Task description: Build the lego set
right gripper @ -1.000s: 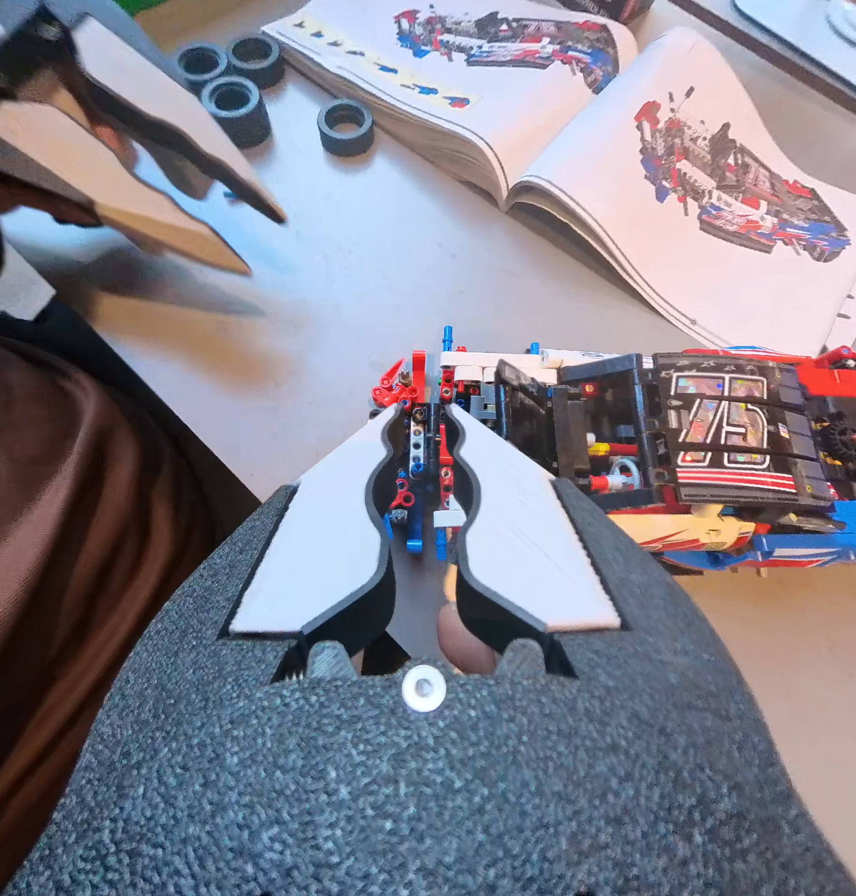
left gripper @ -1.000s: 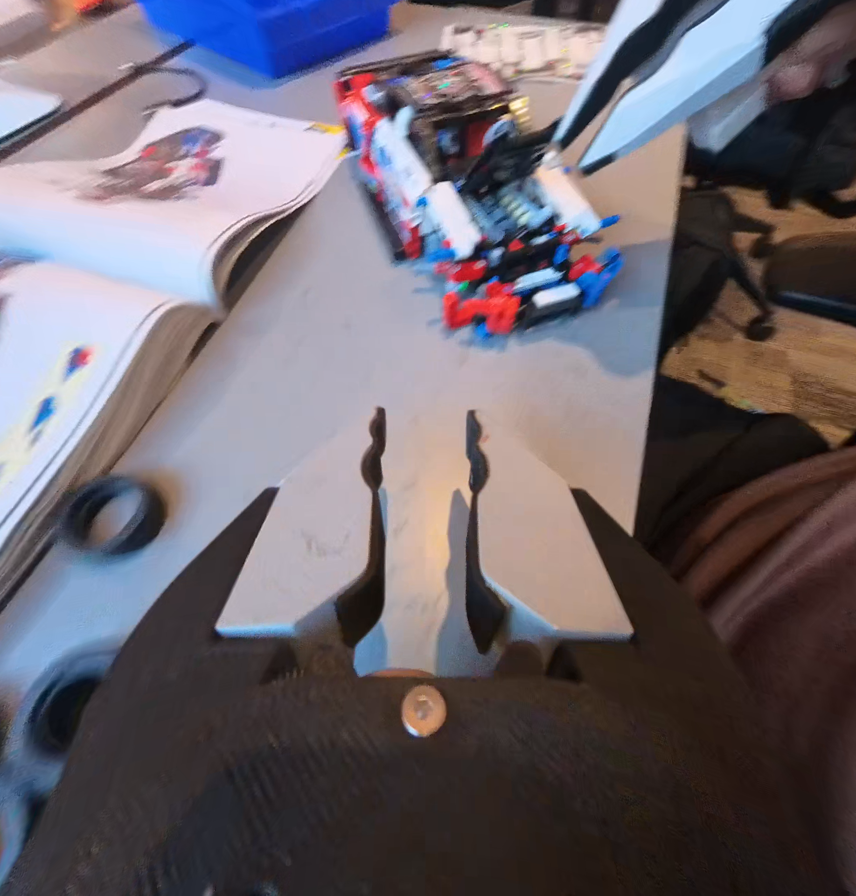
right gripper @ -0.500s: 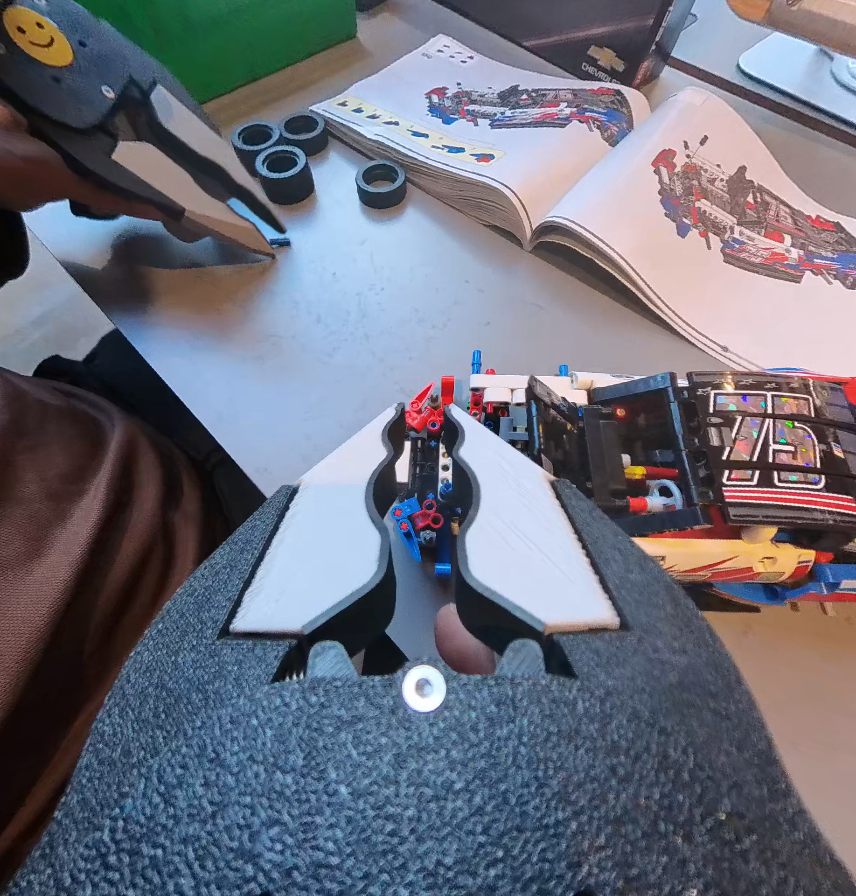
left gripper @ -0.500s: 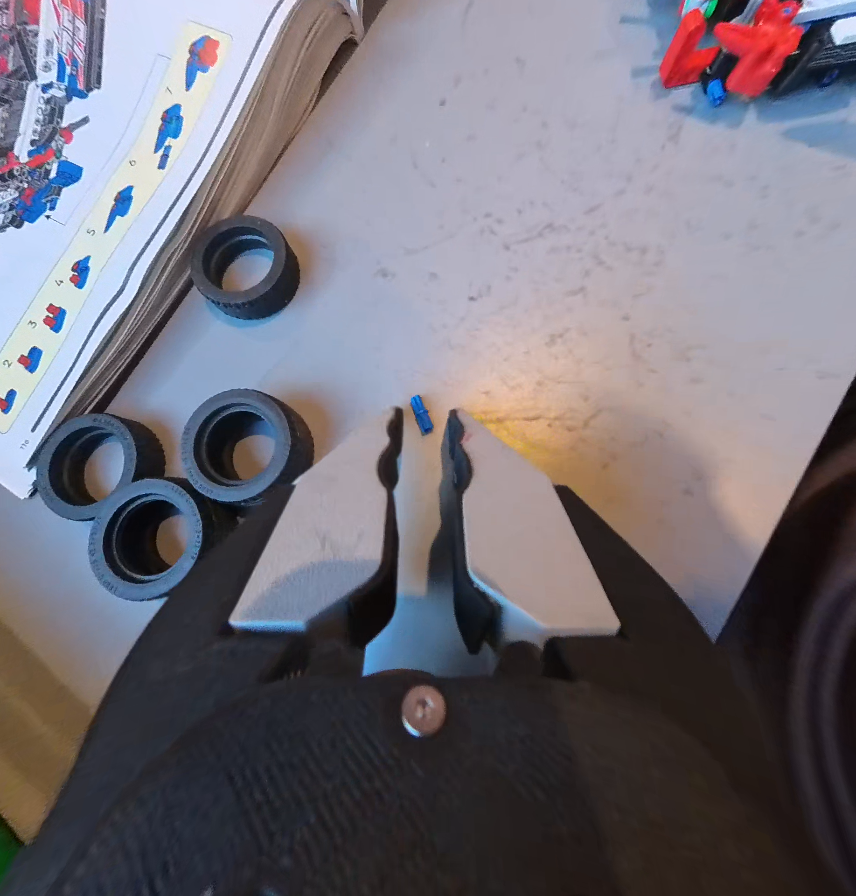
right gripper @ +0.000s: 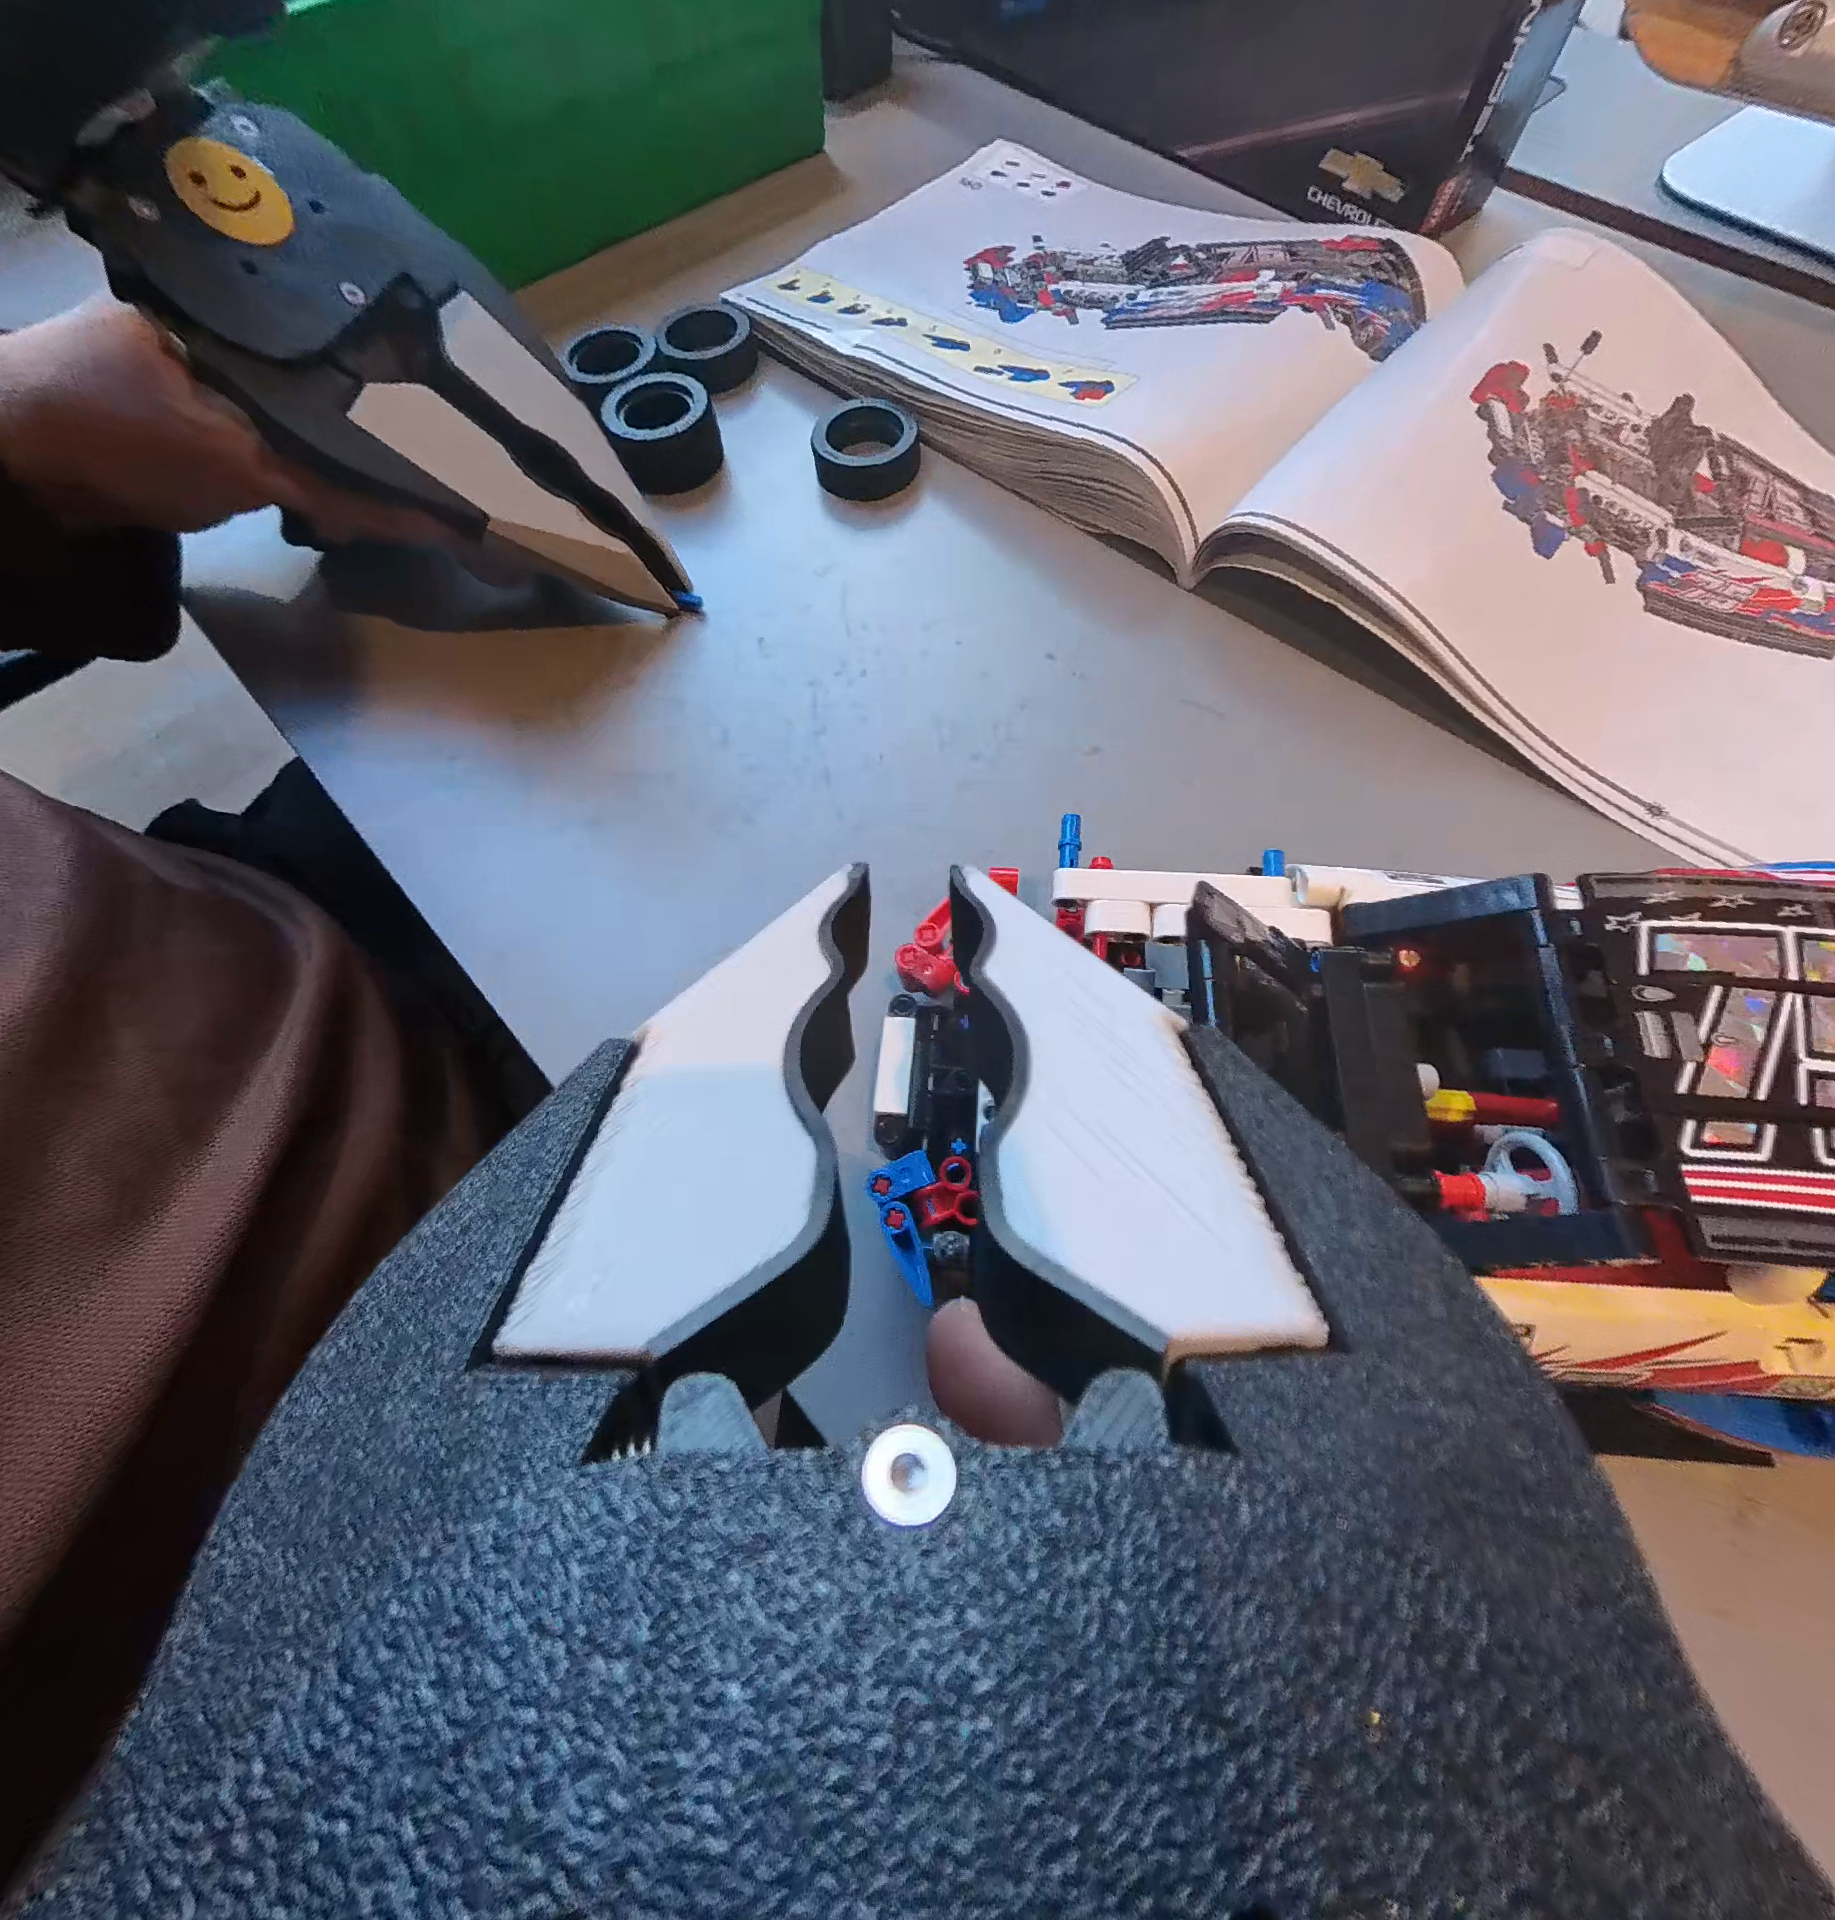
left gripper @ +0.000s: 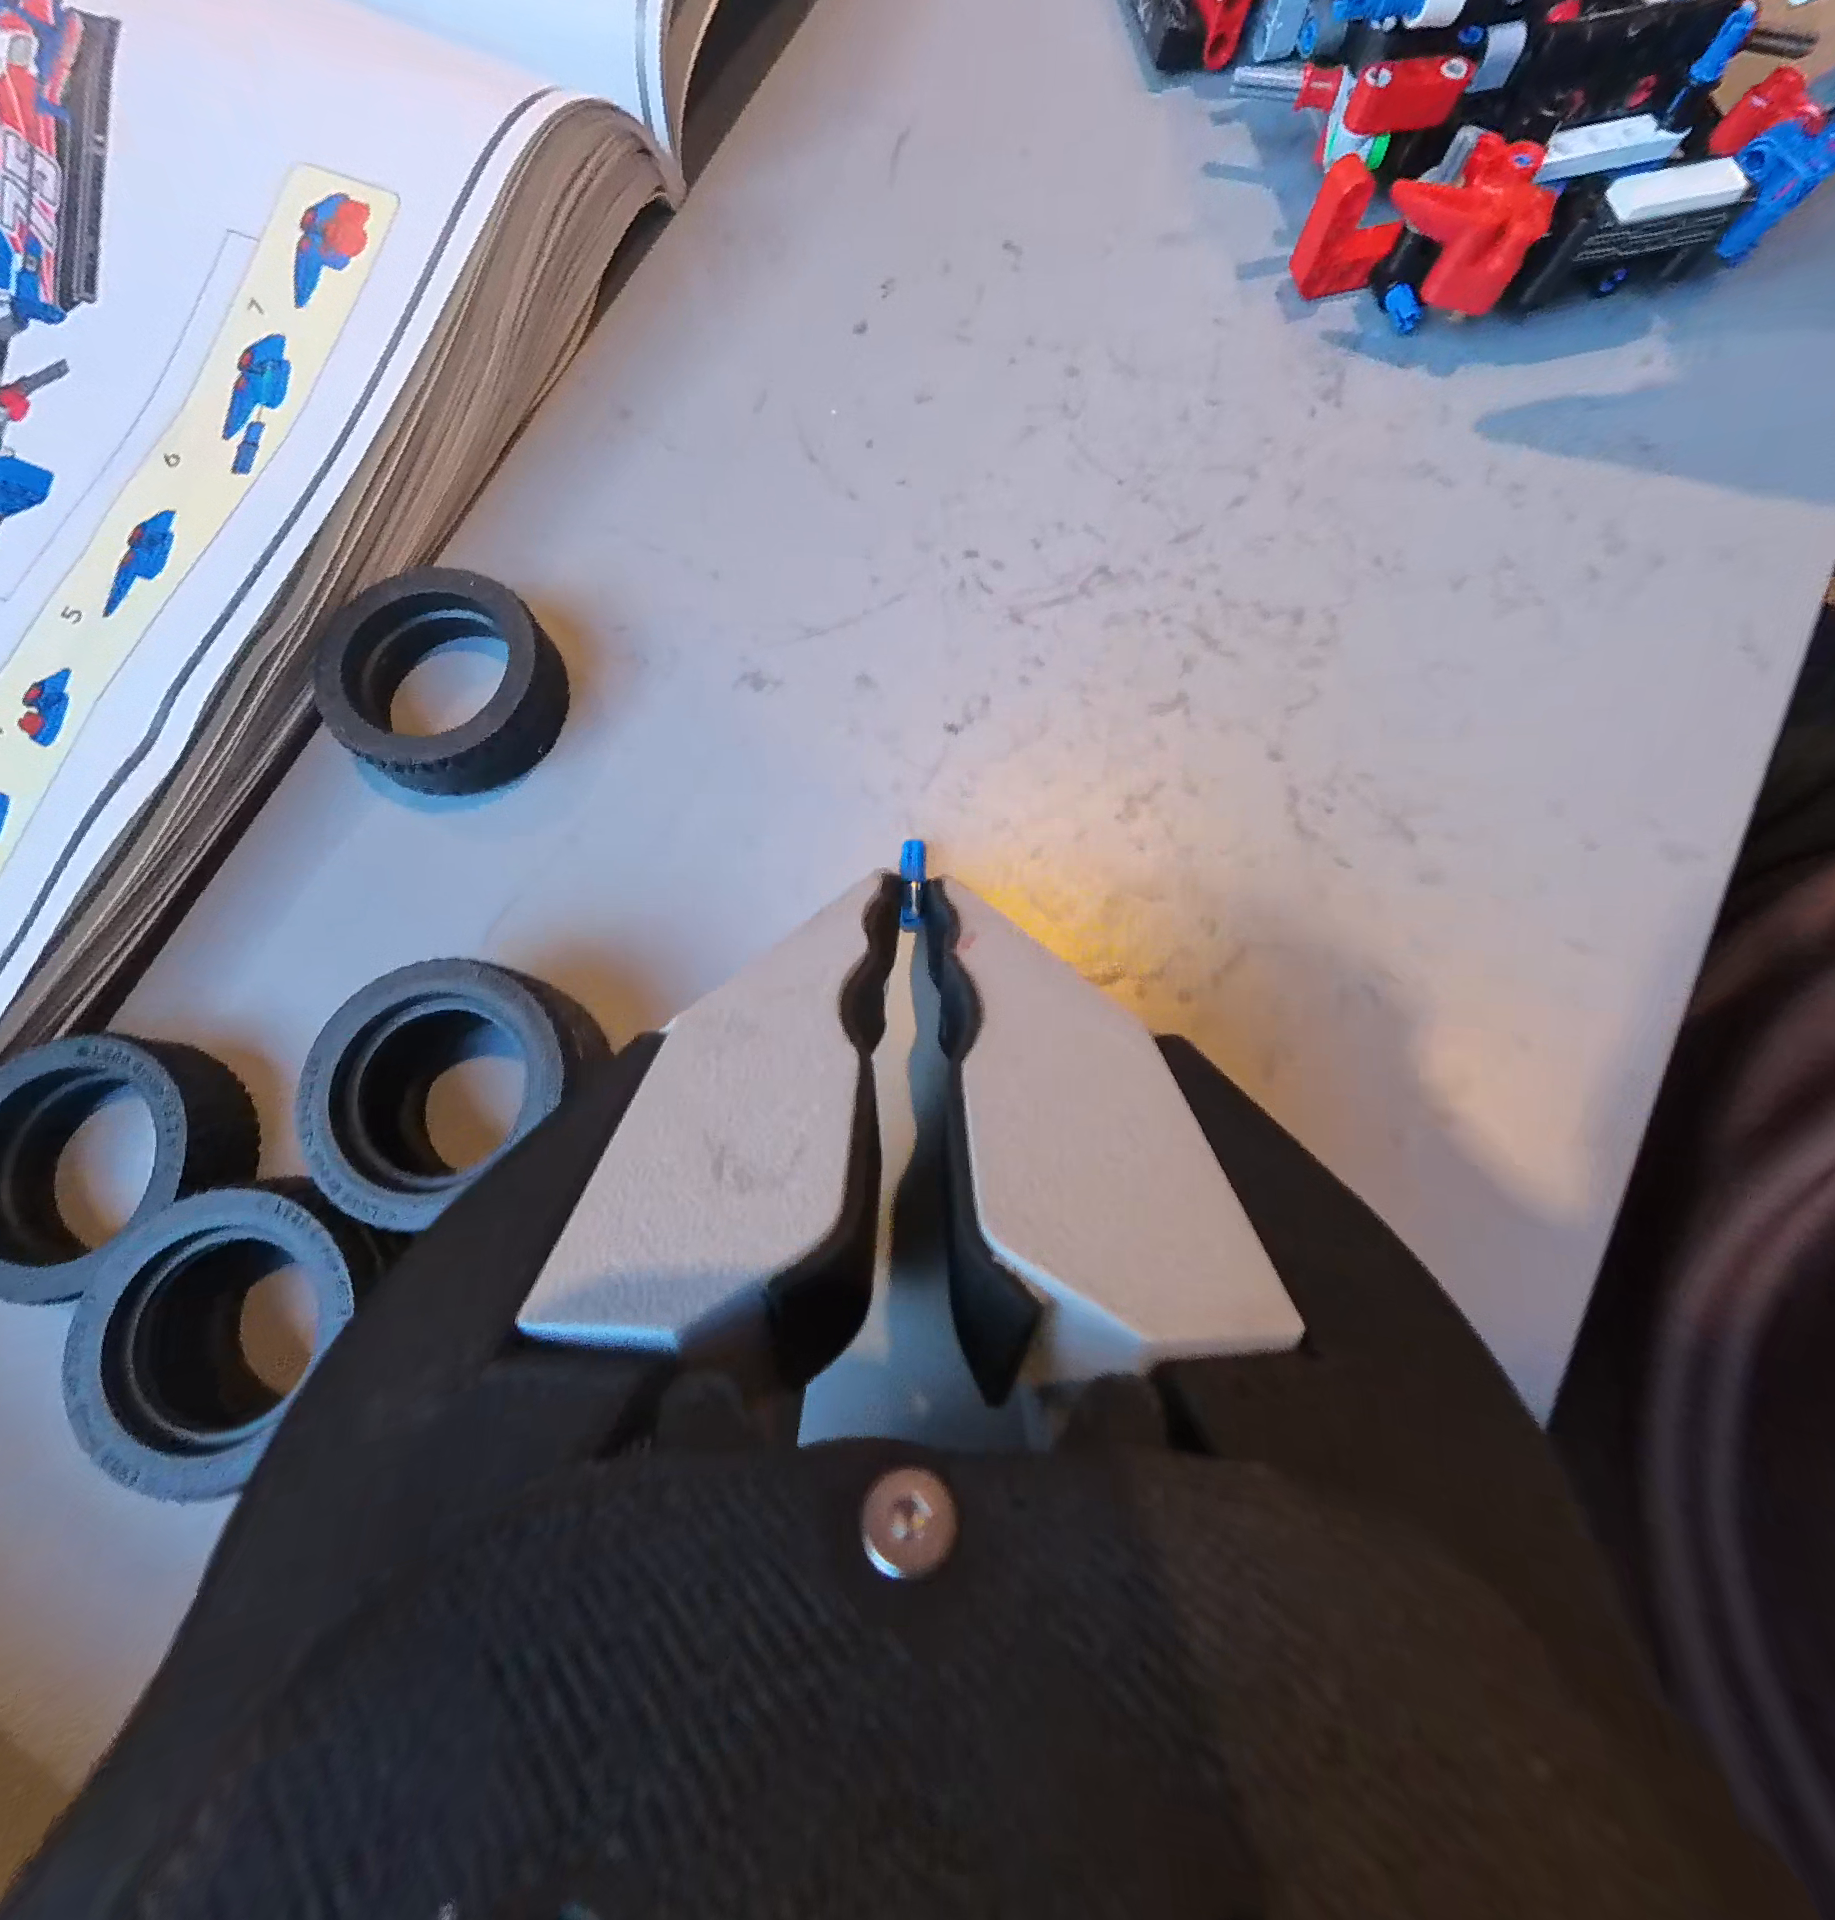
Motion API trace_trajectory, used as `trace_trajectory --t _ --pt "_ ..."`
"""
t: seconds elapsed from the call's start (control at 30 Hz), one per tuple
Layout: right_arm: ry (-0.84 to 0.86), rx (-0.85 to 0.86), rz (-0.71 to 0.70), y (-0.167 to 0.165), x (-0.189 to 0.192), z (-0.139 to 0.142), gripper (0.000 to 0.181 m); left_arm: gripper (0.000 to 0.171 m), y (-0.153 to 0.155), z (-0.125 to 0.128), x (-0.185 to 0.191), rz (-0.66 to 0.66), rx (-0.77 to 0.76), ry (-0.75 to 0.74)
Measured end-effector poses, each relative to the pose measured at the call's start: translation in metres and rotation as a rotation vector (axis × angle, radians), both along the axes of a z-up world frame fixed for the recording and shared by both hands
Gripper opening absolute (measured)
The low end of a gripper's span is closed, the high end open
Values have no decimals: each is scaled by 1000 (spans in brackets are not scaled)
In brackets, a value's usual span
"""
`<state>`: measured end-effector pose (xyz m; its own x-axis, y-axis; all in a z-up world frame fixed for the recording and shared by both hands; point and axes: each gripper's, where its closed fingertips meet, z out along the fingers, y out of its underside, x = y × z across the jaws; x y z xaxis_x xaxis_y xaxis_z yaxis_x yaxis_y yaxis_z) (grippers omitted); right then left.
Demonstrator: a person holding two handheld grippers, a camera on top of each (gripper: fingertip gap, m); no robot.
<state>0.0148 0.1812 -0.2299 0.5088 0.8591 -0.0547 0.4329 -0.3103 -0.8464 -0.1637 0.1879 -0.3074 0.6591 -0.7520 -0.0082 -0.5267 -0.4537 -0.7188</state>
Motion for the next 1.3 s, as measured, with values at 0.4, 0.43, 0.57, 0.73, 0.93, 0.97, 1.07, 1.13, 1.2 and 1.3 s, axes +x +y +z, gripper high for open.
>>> trace_trajectory --t 0.4,0.43,0.57,0.73,0.93,0.97,1.07,1.13,1.2,1.3 --pt "-74 55 -49 3 13 -10 21 3 3 0 5 -13 -7 -7" --pt "-87 59 -56 3 16 -11 23 3 3 0 5 -12 -5 -5" --pt "-150 82 -68 -1 24 -21 25 5 2 0 4 -10 1 -1" --pt "-294 142 -81 2 35 -42 26 8 0 0 3 -7 -17 -17" --pt "-365 166 -55 5 47 -52 27 9 0 0 4 -11 -38 -29" --pt "-365 166 -49 5 49 -51 28 9 0 0 4 -12 -48 -32" --pt "-354 150 -37 4 56 -52 28 9 1 1 5 -12 -85 -50" --pt "-347 133 -35 4 65 -52 28 10 1 1 6 -11 -102 -60" --pt "-341 105 -42 4 77 -53 27 10 1 1 6 -15 -106 -59" --pt "-337 74 -67 6 98 -53 27 11 0 1 6 -24 -108 -49"
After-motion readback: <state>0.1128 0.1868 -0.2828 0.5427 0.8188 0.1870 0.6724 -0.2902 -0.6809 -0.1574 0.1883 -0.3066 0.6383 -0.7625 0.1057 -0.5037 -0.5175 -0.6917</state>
